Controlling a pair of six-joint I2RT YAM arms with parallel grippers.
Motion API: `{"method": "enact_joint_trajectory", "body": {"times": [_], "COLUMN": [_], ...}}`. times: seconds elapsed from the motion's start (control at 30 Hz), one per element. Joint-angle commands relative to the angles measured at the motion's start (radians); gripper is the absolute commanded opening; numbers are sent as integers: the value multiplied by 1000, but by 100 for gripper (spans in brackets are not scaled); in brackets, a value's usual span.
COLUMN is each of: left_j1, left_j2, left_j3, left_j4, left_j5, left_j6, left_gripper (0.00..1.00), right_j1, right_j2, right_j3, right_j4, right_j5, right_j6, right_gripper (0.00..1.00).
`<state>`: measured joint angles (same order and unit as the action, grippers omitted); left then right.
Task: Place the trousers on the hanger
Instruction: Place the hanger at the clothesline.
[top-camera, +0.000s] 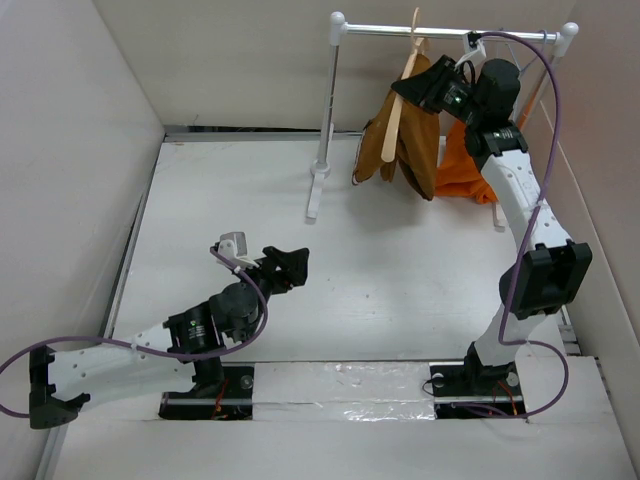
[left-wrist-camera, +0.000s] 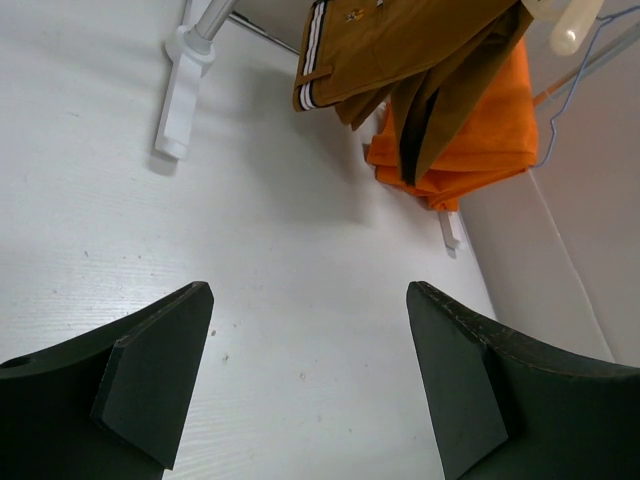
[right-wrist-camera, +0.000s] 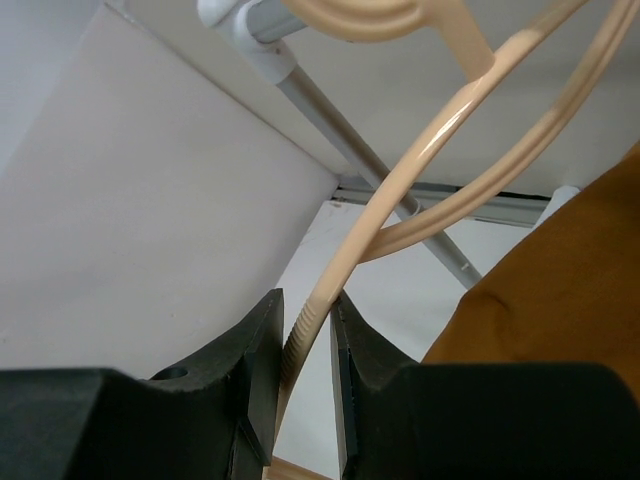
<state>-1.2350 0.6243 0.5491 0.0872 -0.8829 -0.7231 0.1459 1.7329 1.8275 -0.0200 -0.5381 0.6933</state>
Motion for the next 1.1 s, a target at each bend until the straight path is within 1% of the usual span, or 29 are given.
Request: {"method": "enact_joint_trajectory", "body": {"times": [0.0,0.13,0.27,0.33,0.43,0.47,0.5,0.57,0.6,0.67,0.7,0.73,0.8,0.87,0.93,0.97,1.0,1.07], "left_j1": [2,2,2,2,2,2,2,2,2,2,2,2,2,2,2,2,2,2], "left_j2": [3,-8,-8,-6,9,17,21,35,43,58,63,67,87,103,107,110,114,123], "left_j3": [0,-15,-6,-12,5,6,6,6,9,20,18,17,29,51,46,45,49,55], "left_j4": [46,43,45,55,54,48,51,66,65,63,69,80,89,63,72,86,88,88], "left_j5": [4,2,-1,2,-4,-4,-4,-2,-2,1,4,10,12,15,19,21,24,25], "left_j6": [5,-3,2,10,14,11,13,22,24,17,16,19,28,14,11,13,13,8], "left_gripper": [76,76,76,76,76,76,76,76,76,76,76,76,76,76,76,76,76,76], "right_j1": [-31,-40,-40,-40,-40,-40,-40,-40,-52,-66,-80,-80,-106,-106,-115,-115,-115,-115], "right_j2": [1,30,24,7,-56,-77,-99,-160,-179,-225,-239,-254,-301,-334,-387,-410,-461,-518], "right_j3": [64,61,13,-14,-109,-138,-196,-246,-290,-330,-367,-382,-411,-442,-477,-496,-517,-592], "right_j4": [204,206,215,241,275,284,305,311,315,319,328,330,336,336,325,324,328,327], "right_j5": [-5,-26,-13,-28,-10,0,4,15,20,14,6,0,-7,-11,-13,6,18,58], "right_j6": [-49,-43,-57,-55,-69,-83,-90,-113,-118,-118,-117,-117,-130,-146,-153,-158,-164,-188], "right_gripper": [0,0,0,0,0,2,8,13,23,38,55,61,67,68,72,75,82,85]}}
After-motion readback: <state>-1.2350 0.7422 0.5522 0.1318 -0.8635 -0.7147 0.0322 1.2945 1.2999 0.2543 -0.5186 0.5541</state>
